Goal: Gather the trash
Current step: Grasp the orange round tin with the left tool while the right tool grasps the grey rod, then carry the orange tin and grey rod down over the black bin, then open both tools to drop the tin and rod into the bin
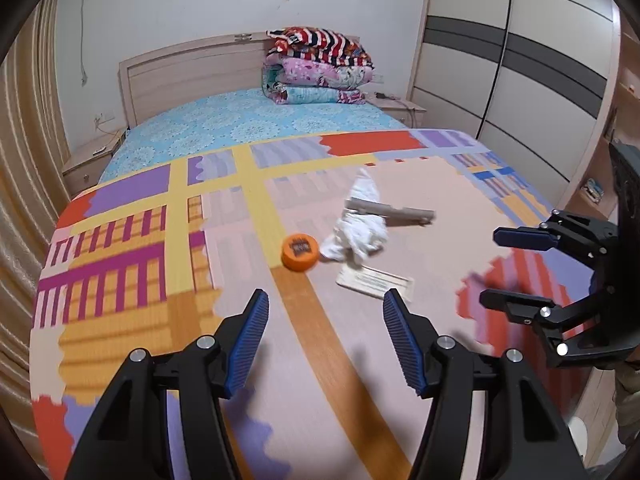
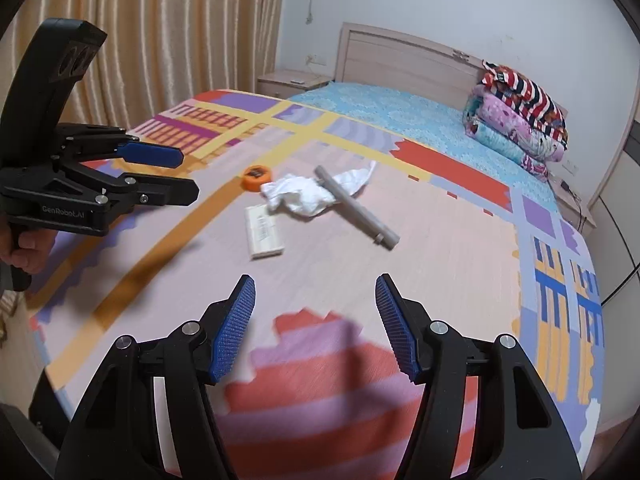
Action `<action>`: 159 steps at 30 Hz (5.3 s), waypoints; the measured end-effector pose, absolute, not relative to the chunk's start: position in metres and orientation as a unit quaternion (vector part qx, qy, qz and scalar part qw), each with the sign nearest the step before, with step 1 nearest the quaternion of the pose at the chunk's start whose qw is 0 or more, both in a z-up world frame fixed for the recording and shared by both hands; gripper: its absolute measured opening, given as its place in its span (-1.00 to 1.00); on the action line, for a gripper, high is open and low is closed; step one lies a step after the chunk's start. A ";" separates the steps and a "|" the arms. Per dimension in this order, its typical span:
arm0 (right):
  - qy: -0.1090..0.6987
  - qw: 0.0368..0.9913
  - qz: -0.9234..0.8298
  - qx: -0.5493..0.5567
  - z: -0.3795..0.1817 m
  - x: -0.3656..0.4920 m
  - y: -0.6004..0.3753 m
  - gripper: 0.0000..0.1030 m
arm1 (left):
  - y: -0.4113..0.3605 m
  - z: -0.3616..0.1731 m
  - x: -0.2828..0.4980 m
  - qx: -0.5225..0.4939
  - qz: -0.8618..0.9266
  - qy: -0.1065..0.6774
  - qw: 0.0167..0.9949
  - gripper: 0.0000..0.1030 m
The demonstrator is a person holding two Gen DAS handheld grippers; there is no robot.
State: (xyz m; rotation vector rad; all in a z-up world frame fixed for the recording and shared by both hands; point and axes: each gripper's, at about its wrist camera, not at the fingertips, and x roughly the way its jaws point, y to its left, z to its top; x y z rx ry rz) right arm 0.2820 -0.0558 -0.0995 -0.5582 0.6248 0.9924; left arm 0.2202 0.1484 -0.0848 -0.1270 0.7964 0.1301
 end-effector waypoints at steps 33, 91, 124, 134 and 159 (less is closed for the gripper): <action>0.342 0.776 0.474 -0.238 -0.114 0.355 -0.026 -0.74 | 0.167 -0.103 0.267 -0.044 0.080 0.410 0.907 -0.44; 0.313 0.792 0.467 -0.238 -0.084 0.261 -0.080 -0.77 | 0.127 -0.096 0.174 -0.042 0.091 0.392 0.914 -0.45; 0.373 0.729 0.529 -0.222 -0.135 0.096 -0.200 -0.77 | -0.027 -0.114 0.030 -0.031 -0.042 0.404 0.913 -0.45; 0.415 0.708 0.518 -0.241 -0.177 0.088 -0.205 -0.77 | -0.042 -0.175 0.032 -0.048 -0.059 0.472 0.878 -0.45; 0.509 0.664 0.498 -0.227 -0.257 0.105 -0.187 -0.74 | -0.046 -0.239 0.054 -0.081 -0.059 0.549 0.830 -0.31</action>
